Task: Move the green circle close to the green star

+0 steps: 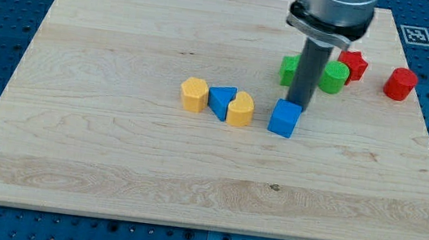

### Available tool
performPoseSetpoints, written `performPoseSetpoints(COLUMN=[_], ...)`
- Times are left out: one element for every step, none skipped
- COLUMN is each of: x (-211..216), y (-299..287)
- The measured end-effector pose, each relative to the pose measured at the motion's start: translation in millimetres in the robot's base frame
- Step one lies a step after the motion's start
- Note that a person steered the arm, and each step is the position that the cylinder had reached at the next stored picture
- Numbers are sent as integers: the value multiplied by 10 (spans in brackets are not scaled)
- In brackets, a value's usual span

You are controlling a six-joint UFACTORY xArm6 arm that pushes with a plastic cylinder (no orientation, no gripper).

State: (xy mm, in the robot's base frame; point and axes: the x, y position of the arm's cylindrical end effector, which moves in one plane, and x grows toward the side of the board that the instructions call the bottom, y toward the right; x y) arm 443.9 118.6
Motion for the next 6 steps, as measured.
performPoseSetpoints(x=[-75, -206, -308, -463, -498, -498], y=[385, 671, 800, 814, 793, 693])
